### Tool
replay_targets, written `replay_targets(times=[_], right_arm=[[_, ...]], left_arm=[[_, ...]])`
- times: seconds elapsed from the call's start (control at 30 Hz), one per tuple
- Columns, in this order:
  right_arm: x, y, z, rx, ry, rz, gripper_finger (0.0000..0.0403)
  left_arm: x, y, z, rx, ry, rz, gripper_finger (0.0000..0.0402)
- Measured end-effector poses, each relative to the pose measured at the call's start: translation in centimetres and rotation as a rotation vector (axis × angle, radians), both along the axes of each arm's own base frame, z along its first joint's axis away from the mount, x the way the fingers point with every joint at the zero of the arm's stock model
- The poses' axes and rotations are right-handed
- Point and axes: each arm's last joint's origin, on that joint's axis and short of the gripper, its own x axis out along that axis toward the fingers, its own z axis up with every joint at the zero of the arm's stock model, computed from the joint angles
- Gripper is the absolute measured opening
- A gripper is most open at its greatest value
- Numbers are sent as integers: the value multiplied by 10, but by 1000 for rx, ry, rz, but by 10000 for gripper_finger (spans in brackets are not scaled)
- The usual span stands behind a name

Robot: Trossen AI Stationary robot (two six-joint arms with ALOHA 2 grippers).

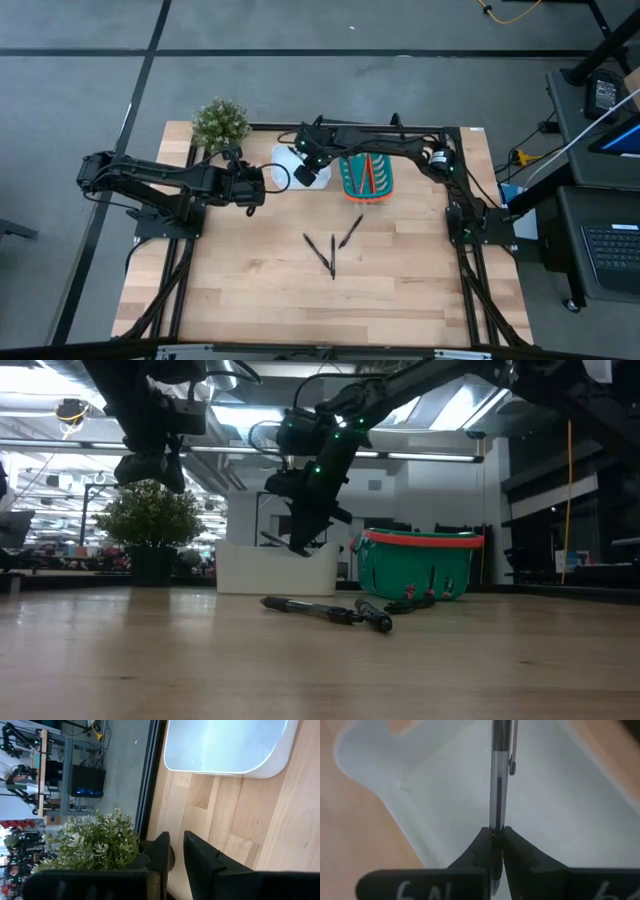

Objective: Sort pens & pencils
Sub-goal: Put the right black ballpen into the white bin, then put the left black ballpen into the white bin

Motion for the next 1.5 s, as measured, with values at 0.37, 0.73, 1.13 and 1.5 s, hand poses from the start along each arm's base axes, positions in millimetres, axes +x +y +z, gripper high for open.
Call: replay_targets(times=[0.37, 0.73, 1.13, 1.5], right_arm=[[4, 1, -27, 34, 65, 12, 29], [6, 1, -27, 45, 43, 19, 63], [9, 0, -25, 26, 5, 30, 74], [15, 4, 47, -216, 53, 3, 75]], left_arm=[[1, 0, 0, -2, -6, -1, 50], [1, 0, 0, -2, -7, -1, 50], [1, 0, 0, -2, -8, 0, 50], [0, 0, 0, -2, -2, 0, 50]])
